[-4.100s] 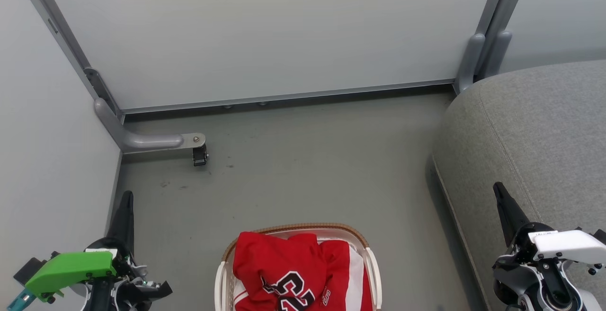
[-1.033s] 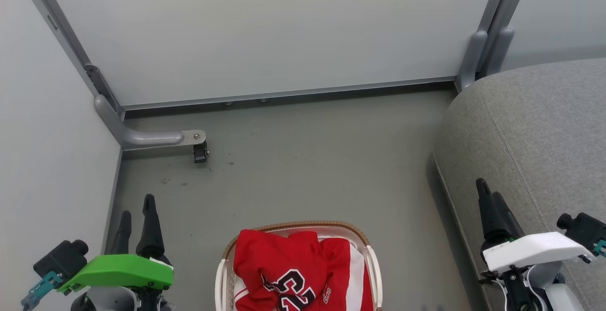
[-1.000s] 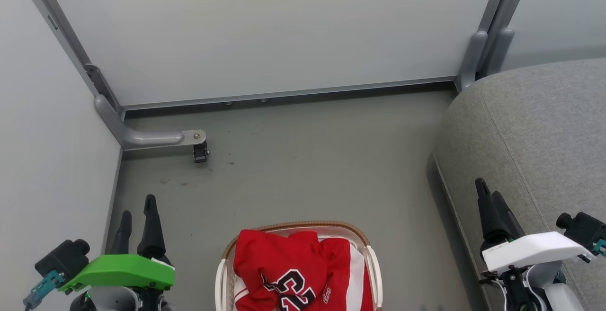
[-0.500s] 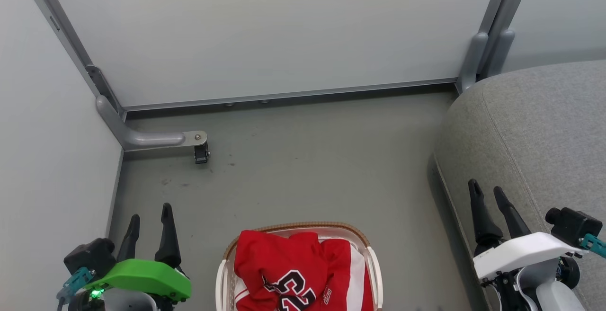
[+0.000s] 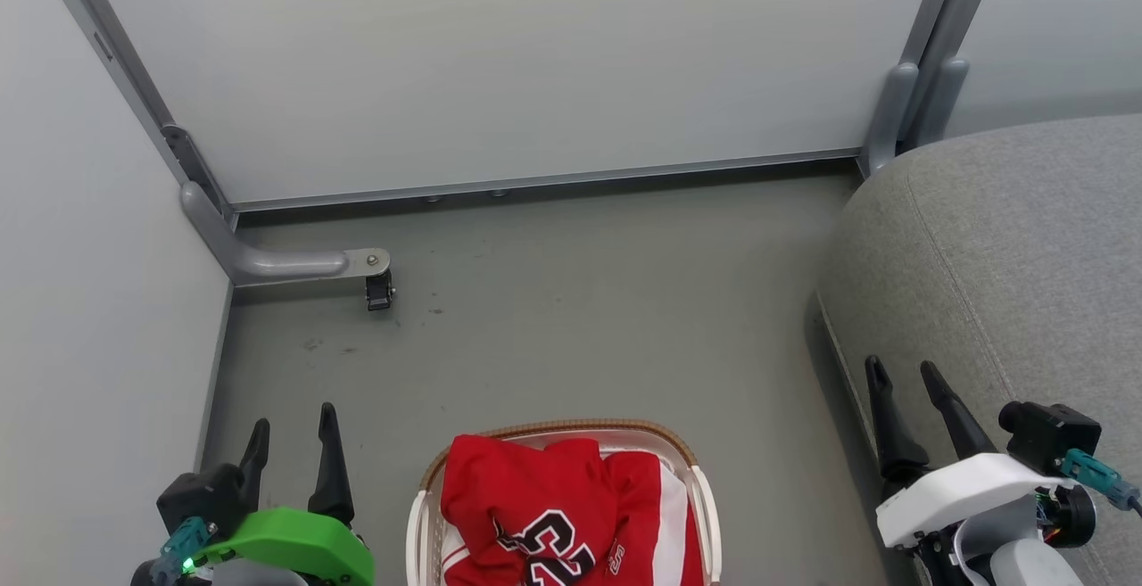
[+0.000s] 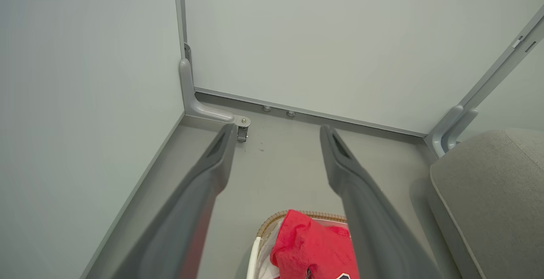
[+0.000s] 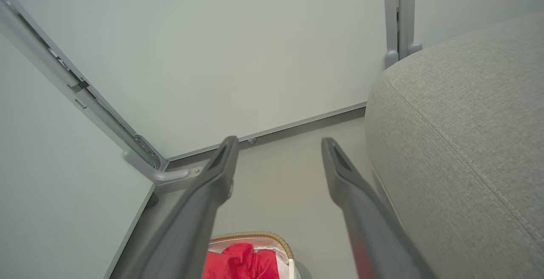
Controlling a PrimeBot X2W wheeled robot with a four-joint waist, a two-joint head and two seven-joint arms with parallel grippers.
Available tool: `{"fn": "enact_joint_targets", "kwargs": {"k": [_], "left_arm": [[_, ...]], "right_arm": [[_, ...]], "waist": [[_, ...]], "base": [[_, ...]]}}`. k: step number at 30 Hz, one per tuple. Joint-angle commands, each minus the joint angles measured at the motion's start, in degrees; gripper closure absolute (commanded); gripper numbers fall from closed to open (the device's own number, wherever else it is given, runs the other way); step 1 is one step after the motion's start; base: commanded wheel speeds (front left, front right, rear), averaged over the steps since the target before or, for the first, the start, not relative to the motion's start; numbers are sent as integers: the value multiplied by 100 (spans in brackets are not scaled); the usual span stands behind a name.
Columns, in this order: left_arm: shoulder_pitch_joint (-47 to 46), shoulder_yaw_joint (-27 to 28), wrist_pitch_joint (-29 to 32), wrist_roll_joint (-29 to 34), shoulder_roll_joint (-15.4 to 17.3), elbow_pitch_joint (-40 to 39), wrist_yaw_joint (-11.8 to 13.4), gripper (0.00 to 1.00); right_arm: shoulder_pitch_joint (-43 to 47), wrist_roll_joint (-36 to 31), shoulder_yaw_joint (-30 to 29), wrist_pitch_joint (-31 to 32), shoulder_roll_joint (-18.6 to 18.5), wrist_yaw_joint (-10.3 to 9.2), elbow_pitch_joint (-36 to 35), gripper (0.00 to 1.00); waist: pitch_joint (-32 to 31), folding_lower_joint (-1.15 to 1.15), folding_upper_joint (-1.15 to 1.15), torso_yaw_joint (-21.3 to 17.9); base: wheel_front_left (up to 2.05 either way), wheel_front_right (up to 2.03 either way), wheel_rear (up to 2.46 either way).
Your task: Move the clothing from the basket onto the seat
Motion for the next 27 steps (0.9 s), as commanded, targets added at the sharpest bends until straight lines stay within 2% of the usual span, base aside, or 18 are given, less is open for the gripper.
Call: {"fn": "enact_joint_targets", "kwargs": {"k": [1,27], "left_arm": [[27,-21,-61,194,41,-12,28,0],[143,-82,-374,1459,-48,16,-48,0]], "right_arm": [[13,-170,26,-60,-20,3,-12,0],[85,-1409,83,-372,-14,3,80,0]], "waist": [[1,0,0,5],[58,0,0,-52]], "base": [[0,0,0],[0,0,0]]}}
